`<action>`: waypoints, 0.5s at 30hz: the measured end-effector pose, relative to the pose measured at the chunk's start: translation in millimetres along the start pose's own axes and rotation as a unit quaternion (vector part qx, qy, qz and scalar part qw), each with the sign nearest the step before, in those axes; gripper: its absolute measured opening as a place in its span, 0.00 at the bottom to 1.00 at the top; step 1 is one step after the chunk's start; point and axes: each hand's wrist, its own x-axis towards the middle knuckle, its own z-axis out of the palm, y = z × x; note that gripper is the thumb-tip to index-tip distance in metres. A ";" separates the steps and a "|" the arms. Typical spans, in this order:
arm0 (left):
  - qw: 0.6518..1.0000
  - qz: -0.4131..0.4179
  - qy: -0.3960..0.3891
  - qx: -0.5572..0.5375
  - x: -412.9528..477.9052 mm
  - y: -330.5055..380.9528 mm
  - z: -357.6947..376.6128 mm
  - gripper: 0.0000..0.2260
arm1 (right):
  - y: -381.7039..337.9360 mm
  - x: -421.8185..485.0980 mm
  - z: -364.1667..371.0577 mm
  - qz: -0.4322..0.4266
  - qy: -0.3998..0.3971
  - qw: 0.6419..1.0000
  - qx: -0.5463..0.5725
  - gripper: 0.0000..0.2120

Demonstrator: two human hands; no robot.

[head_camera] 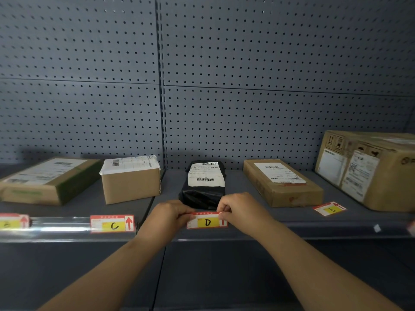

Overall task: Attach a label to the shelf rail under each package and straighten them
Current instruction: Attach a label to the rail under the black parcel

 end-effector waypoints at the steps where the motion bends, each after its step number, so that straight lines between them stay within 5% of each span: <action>1: 1.000 0.005 0.004 -0.003 -0.3 -0.9 0.1 0.07 | 0.3 -0.2 0.1 -0.002 0.002 1.000 0.001 0.06; 15: 1.000 0.009 0.002 0.016 -7.2 -4.4 2.0 0.13 | 4.0 -3.5 4.5 -0.013 0.005 1.000 -0.008 0.05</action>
